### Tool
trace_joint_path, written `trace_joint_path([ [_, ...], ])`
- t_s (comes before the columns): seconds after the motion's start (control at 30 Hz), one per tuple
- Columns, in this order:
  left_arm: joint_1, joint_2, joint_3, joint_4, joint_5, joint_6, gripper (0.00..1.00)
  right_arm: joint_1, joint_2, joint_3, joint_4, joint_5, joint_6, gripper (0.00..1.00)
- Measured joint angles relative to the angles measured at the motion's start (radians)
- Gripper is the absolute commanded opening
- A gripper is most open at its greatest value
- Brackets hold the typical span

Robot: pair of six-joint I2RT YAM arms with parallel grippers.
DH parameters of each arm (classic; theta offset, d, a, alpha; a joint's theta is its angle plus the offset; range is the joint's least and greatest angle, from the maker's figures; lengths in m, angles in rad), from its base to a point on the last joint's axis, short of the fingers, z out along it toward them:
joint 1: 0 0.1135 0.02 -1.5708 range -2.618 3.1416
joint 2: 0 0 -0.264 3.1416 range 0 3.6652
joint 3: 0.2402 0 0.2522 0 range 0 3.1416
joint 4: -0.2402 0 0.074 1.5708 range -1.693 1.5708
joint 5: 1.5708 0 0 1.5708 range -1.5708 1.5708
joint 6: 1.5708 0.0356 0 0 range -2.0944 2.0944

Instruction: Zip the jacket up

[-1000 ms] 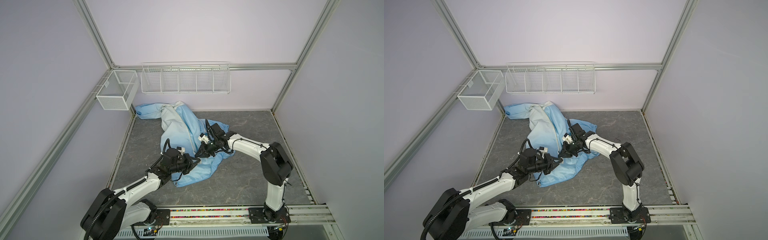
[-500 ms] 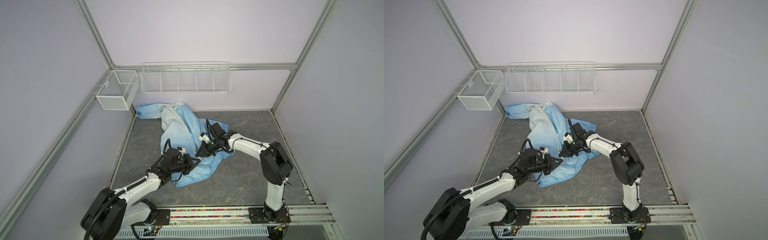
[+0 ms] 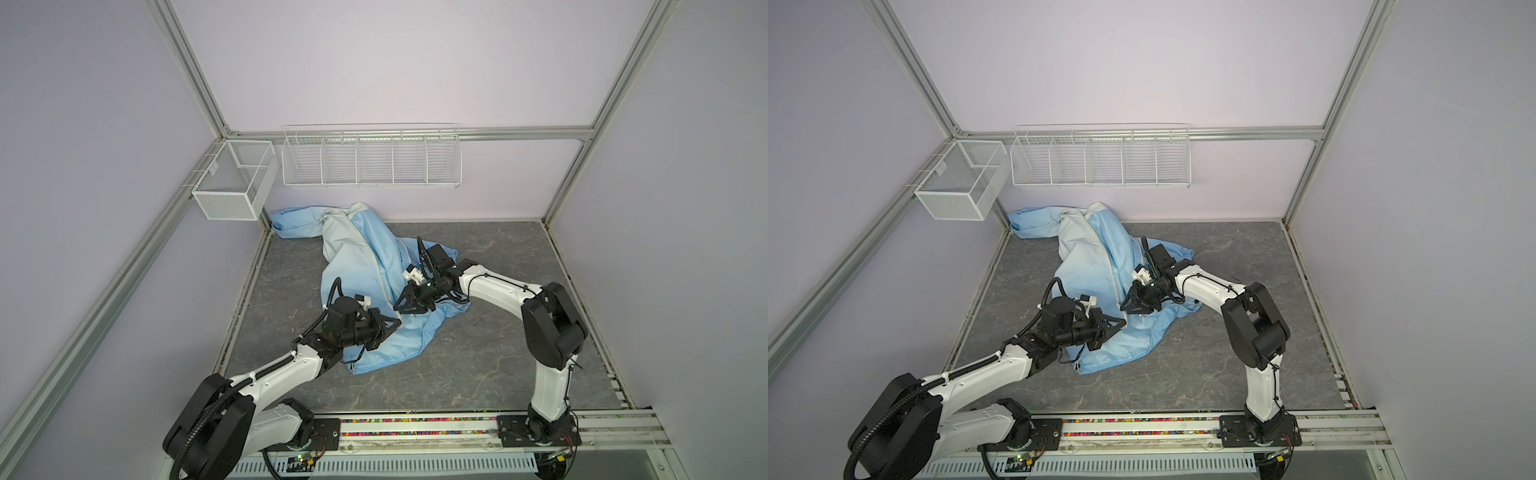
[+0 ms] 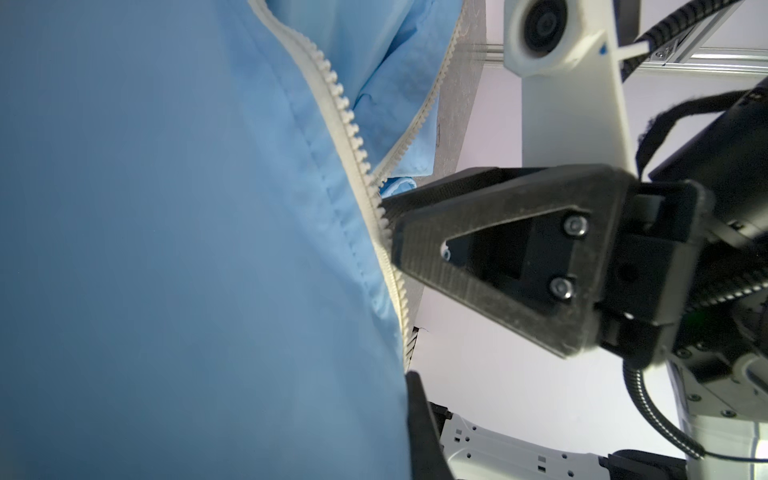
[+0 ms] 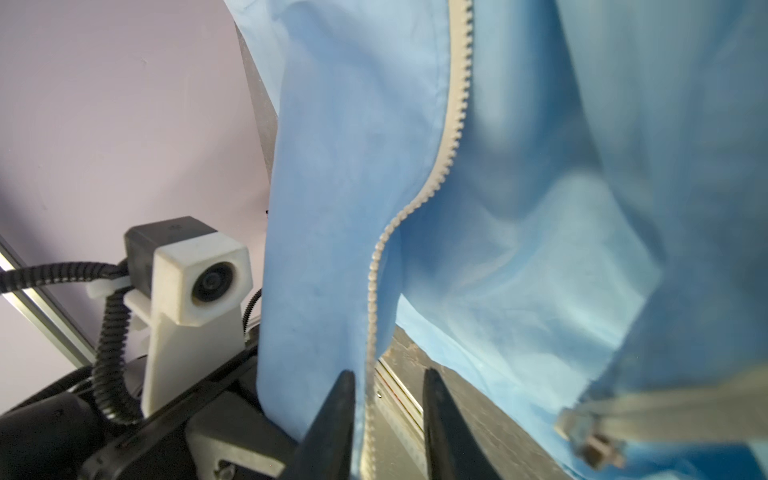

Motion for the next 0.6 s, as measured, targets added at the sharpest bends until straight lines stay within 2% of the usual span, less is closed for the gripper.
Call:
trace_joint_path([
  [0.13,0.000,-0.011,0.000,-0.012,-0.028,0.002,0.00,-0.052,-0.060,-0.023,-0.042,0.027,0.000,0.51],
  [0.27,0.001,-0.025,0.000,-0.039,-0.061,0.008,0.00,-0.094,-0.137,-0.060,-0.075,0.061,0.019,0.52],
  [0.33,0.002,-0.030,0.000,-0.056,-0.077,0.014,0.00,-0.105,-0.165,-0.098,-0.069,0.069,0.043,0.56],
  [0.6,0.006,-0.040,0.000,-0.111,-0.128,0.027,0.00,-0.106,-0.214,-0.347,0.094,0.054,0.267,0.76],
])
